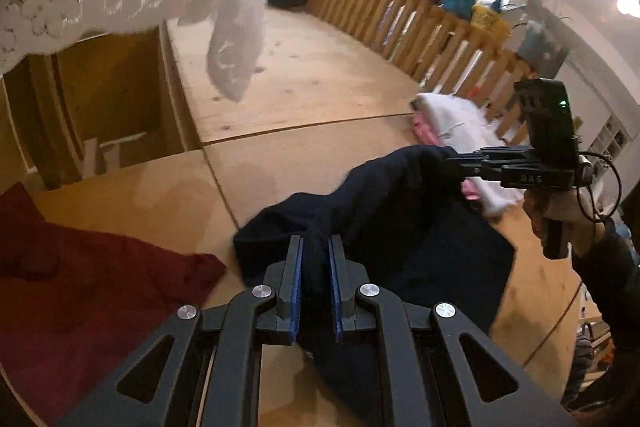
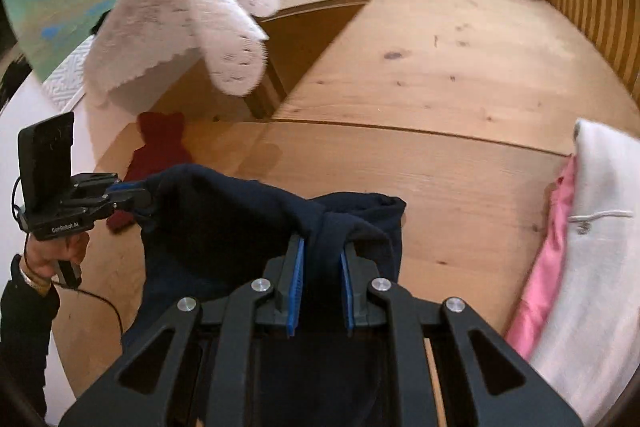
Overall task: Fold clothes
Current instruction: 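Lift the grasped shirt edge with both tools and fold it over the shirt, then open both tools and withdraw them from the folded shirt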
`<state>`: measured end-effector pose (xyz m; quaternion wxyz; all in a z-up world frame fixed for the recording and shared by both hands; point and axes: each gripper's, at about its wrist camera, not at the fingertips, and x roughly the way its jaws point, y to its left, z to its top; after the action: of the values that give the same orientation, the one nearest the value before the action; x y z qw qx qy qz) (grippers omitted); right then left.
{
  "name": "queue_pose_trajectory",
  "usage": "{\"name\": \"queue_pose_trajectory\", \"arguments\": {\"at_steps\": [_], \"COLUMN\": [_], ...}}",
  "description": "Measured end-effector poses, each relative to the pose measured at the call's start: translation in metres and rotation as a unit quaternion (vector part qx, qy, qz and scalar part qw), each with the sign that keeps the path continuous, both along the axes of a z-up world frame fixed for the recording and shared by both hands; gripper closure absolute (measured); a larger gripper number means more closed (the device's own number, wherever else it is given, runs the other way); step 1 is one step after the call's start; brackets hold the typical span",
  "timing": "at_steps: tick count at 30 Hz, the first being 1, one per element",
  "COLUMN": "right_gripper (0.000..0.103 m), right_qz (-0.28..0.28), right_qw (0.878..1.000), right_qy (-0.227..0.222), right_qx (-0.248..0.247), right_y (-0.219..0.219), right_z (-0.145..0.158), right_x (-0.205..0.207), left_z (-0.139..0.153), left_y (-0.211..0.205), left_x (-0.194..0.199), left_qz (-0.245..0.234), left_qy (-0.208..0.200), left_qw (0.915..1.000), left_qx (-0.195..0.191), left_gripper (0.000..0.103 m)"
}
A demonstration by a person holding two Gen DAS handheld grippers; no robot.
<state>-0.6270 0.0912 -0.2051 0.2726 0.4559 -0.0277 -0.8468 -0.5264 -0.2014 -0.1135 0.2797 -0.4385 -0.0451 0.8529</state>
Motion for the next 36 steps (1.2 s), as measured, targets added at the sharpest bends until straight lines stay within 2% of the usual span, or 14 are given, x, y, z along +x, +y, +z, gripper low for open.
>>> {"name": "queue_pose_trajectory", "arguments": {"at_steps": [2,4,5,6,7,9,11,14,17,20,26,29,35,36], "right_gripper": [0.087,0.082,0.076,0.074,0.072,0.062,0.058,0.058,0.058,0.058,0.058,0.058,0.058,0.058], "right_qz": [-0.001,0.000,0.001,-0.005,-0.013,-0.034,-0.055,-0.084,-0.017,0.056,0.127,0.121,0.120,0.113], "right_qw": [1.000,0.999,0.998,0.997,0.997,0.997,0.997,0.996,1.000,0.997,0.978,0.979,0.981,0.982], "right_qy": [-0.016,-0.036,-0.053,-0.068,-0.070,-0.058,-0.046,-0.021,-0.008,-0.019,-0.024,-0.027,-0.027,-0.025], "right_qx": [0.015,0.015,0.018,0.025,0.030,0.026,0.021,-0.007,-0.001,0.048,0.165,0.159,0.149,0.146], "right_y": [-0.005,-0.008,-0.008,-0.007,-0.003,0.013,0.029,0.052,0.035,0.001,-0.036,-0.032,-0.021,-0.016], "right_z": [-0.012,-0.021,-0.026,-0.028,-0.026,-0.012,0.002,0.031,0.042,0.020,-0.030,-0.033,-0.025,-0.023], "right_x": [-0.014,-0.026,-0.032,-0.037,-0.040,-0.042,-0.045,-0.040,-0.019,0.013,0.056,0.058,0.056,0.054], "left_z": [-0.016,-0.027,-0.030,-0.030,-0.028,-0.017,-0.003,0.024,0.035,0.021,0.011,0.006,-0.003,-0.005], "left_y": [-0.001,-0.004,-0.007,-0.010,-0.013,-0.023,-0.035,-0.049,-0.038,-0.015,-0.014,-0.013,-0.012,-0.008], "left_x": [-0.016,-0.029,-0.034,-0.037,-0.039,-0.042,-0.040,-0.023,0.000,0.008,-0.005,-0.011,-0.023,-0.021], "left_qz": [0.006,0.019,0.028,0.040,0.050,0.064,0.083,0.107,0.057,0.010,0.032,0.043,0.065,0.059], "left_qy": [-0.022,-0.048,-0.059,-0.061,-0.061,-0.050,-0.032,0.011,0.020,-0.008,0.007,0.015,0.030,0.027], "left_qw": [0.9995,0.9980,0.9971,0.9962,0.9955,0.9951,0.9943,0.9926,0.9976,0.9992,0.9966,0.9944,0.9884,0.9895], "left_qx": [-0.024,-0.035,-0.040,-0.048,-0.053,-0.056,-0.059,-0.058,-0.035,-0.038,-0.076,-0.095,-0.134,-0.130], "left_gripper": [0.087,0.085,0.076,0.065,0.061,0.059,0.056,0.056,0.056,0.056,0.054,0.057,0.056,0.054]}}
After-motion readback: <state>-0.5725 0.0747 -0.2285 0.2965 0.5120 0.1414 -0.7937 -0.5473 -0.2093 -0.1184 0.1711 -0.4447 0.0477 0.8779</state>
